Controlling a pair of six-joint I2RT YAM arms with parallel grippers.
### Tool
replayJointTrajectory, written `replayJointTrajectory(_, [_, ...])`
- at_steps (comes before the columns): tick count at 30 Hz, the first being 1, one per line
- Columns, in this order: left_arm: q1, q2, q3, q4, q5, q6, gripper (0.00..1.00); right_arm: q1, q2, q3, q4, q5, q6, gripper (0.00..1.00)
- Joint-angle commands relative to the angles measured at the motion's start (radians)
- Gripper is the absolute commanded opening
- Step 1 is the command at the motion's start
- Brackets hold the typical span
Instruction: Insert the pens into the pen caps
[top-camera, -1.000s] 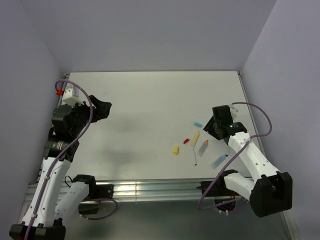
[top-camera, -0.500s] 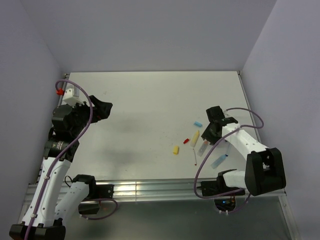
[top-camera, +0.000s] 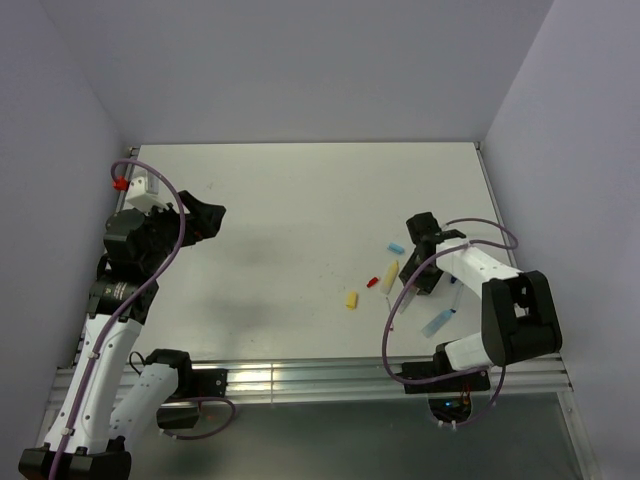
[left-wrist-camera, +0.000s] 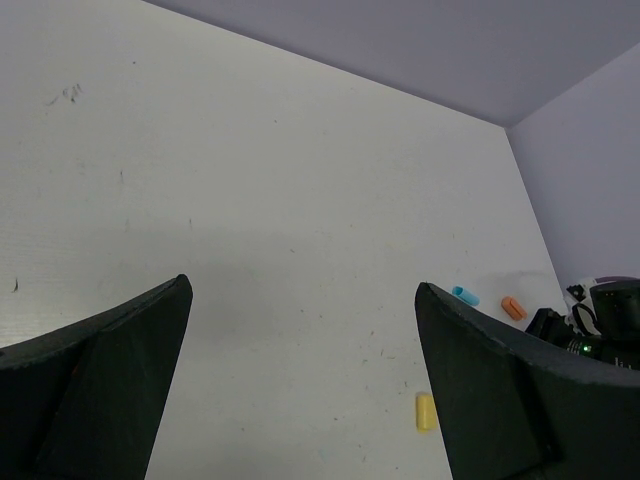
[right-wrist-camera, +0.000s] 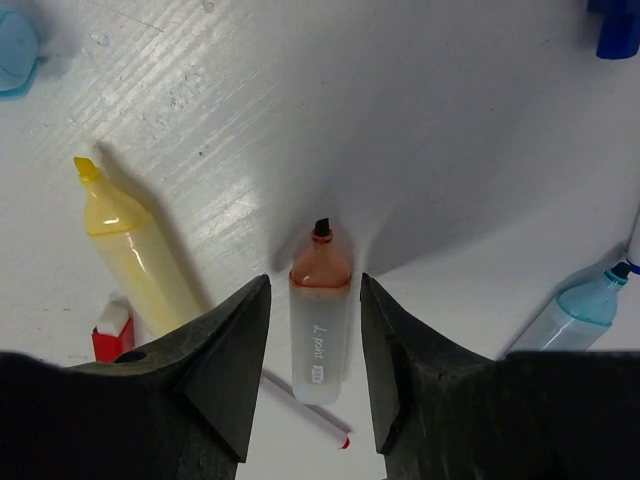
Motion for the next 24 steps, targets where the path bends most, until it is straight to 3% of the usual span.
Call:
replayJointTrajectory(1, [0.003,-0.010,-0.004,0.033,0.018,-0.004,0.99,0.015,0.025,0.049,0.006,0.010,0.014,0.49])
replayJointTrajectory(11, [0.003,0.006,-0.004,0.030,0.021,-0.004,0.99,0.027,0.049,0.057,-0.011,0.001,0.019,0.45])
replayJointTrajectory(19, [0.003,0.042,-0.004,0.028,0.053,-0.020,0.99,0.033,0.098,0.024,0.004,-0.018,0.011,0.23])
replayJointTrajectory(24, [0.003,0.039,-0.025,0.051,0.070,-0.021,0.97,0.033,0.057,0.043,0.001,0.007,-0.018,0.03])
